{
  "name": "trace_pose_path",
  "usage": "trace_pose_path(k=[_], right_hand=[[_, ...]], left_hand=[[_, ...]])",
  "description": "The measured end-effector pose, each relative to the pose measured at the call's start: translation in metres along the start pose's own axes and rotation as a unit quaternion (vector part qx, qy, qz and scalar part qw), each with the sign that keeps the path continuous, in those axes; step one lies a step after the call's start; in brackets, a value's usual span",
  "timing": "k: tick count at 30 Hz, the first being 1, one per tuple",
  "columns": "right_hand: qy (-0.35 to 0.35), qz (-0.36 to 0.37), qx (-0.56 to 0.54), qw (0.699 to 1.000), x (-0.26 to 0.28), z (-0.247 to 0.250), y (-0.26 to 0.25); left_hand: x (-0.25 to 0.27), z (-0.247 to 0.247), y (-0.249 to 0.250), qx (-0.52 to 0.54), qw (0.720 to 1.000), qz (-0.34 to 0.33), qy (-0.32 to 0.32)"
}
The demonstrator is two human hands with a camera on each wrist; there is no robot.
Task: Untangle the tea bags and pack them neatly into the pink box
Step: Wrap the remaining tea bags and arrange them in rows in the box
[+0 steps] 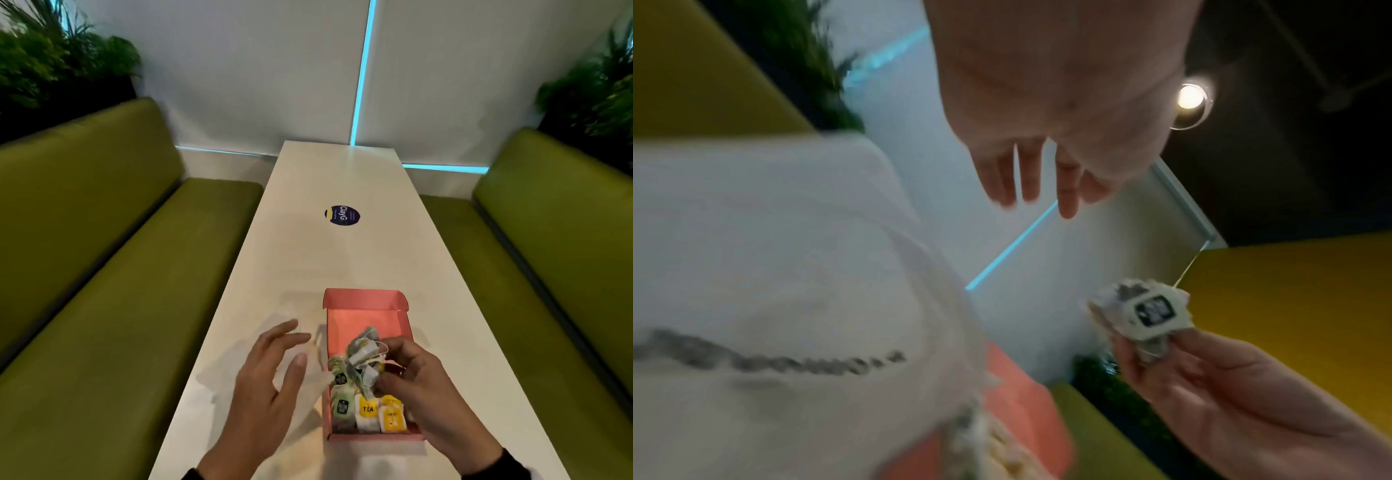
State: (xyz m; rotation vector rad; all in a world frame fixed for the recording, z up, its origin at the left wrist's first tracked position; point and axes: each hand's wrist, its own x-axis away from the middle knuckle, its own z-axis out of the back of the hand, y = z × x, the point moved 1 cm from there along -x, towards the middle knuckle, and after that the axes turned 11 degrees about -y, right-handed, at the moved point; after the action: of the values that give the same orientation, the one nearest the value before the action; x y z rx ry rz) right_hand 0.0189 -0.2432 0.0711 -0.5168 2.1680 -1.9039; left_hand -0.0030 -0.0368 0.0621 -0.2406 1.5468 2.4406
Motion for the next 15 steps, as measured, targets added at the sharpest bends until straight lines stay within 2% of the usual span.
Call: trace_pose_path(k=[2,4,6,8,12,14,15], right_hand=[[-0.015,-0.010,0.033,0.999,0.000,-0.006,-0.004],[-0.019,-0.024,0.080,0.996,-0.001,-0.011,-0.003],[-0.015,-0.030,0.132,0.991,0.000,-0.015,-0.003],[0.000,-0.033,0.198,0.980,0.001,-0.016,-0.002],[0.053,-0.021,0.351,0.935,0.006,-0.009,0.002],[0.057,-0.035,0.364,0.929,0.010,-0.001,0.003],[0.052,-0.048,0.337,0.939,0.012,0.004,0.004]], left_hand=[[-0.011,-0.018,0.007,0.159,0.981,0.054,-0.097],[-0.017,-0.036,0.014,0.278,0.935,0.123,-0.181],[-0.020,-0.050,0.019,0.382,0.877,0.195,-0.215],[-0.022,-0.059,0.021,0.454,0.834,0.240,-0.204],[-0.021,-0.072,0.020,0.532,0.775,0.312,-0.138],[-0.021,-0.077,0.016,0.556,0.748,0.340,-0.126],[-0.021,-0.079,0.013,0.567,0.736,0.350,-0.123]])
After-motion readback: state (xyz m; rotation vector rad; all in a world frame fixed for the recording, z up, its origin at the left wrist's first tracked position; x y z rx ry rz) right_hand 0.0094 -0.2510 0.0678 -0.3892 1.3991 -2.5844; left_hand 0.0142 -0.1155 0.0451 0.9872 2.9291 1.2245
